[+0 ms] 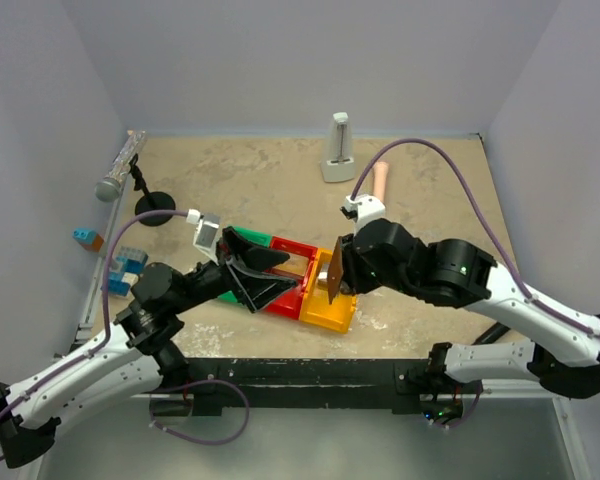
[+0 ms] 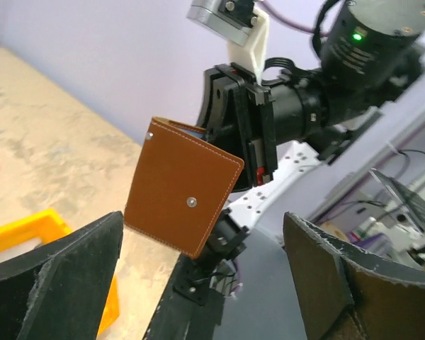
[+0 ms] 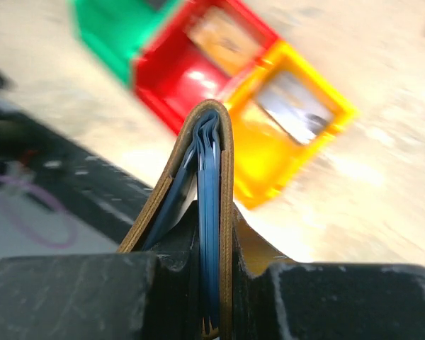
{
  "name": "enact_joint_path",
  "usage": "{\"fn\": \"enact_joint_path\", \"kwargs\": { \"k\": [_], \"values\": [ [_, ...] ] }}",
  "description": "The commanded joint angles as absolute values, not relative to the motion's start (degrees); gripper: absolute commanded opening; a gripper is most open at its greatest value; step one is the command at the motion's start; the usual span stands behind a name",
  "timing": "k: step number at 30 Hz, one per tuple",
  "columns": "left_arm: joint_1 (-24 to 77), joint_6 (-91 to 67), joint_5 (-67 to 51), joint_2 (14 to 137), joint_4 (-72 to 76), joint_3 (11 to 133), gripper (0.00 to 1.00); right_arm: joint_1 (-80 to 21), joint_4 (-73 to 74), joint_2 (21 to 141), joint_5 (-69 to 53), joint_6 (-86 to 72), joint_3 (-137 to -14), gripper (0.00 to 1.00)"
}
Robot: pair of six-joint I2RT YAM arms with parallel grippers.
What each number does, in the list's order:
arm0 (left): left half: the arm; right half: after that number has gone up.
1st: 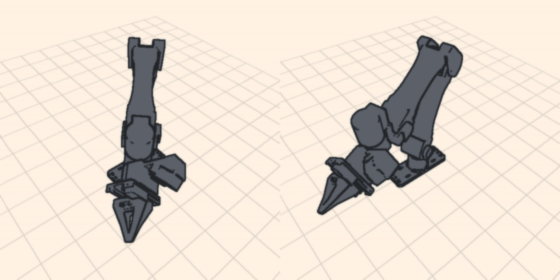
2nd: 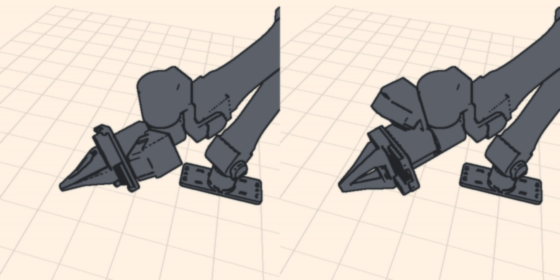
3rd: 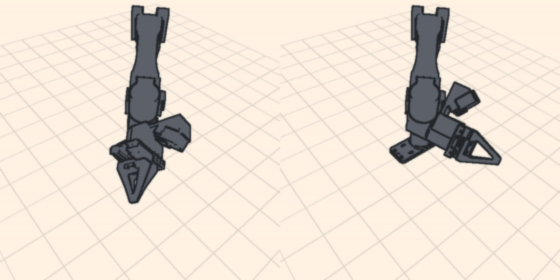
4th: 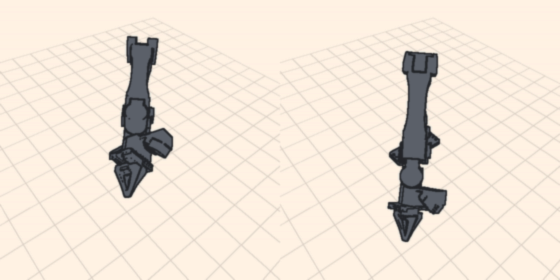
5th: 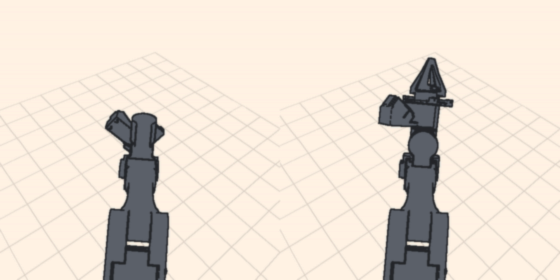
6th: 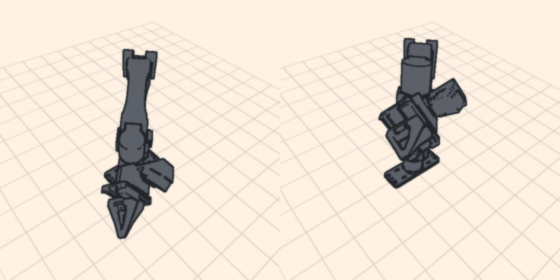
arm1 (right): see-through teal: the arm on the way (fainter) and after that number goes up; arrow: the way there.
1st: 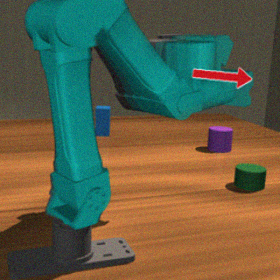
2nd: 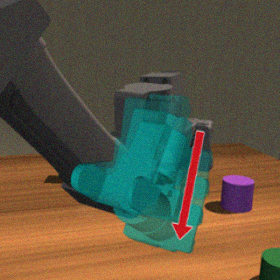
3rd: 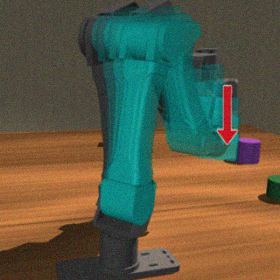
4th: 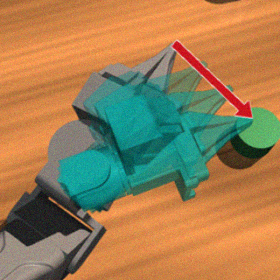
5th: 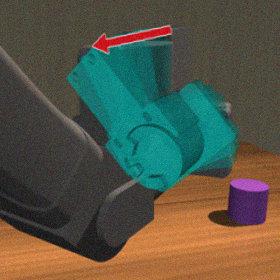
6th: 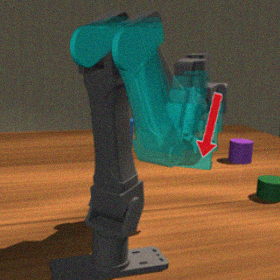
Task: Take the credit cards out of the card holder
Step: Open the card holder.
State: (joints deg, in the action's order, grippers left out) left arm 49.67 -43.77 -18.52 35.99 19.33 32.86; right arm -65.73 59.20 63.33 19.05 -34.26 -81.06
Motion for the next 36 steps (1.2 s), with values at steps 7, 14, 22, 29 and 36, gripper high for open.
{"fn": "enact_joint_path", "kwargs": {
  "k": [7, 14, 22, 29, 36],
  "values": [
    [58.26, -37.01, 1.46, 43.66, -6.2, 41.55, 1.0, -65.92, 71.37, 71.98, 28.21, -36.83, -87.45, 0.0],
    [63.98, -44.53, 25.1, 47.2, -21.78, 48.6, 1.0, -65.92, 75.06, 73.04, 29.18, -39.46, -88.42, 0.0],
    [57.23, -55.66, 10.7, 38.33, -4.44, 35.88, 1.0, -65.92, 73.21, 71.63, 27.33, -40.34, -86.57, 0.0],
    [63.19, -42.9, 10.81, 41.74, -9.4, 44.2, 1.0, -65.92, 70.23, 71.01, 24.61, -40.43, -86.22, 0.0],
    [71.97, -38.24, 18.8, 49.21, -8.61, 48.77, 1.0, -65.92, 68.82, 72.68, 21.45, -41.22, -87.27, 0.0]
  ]
}}
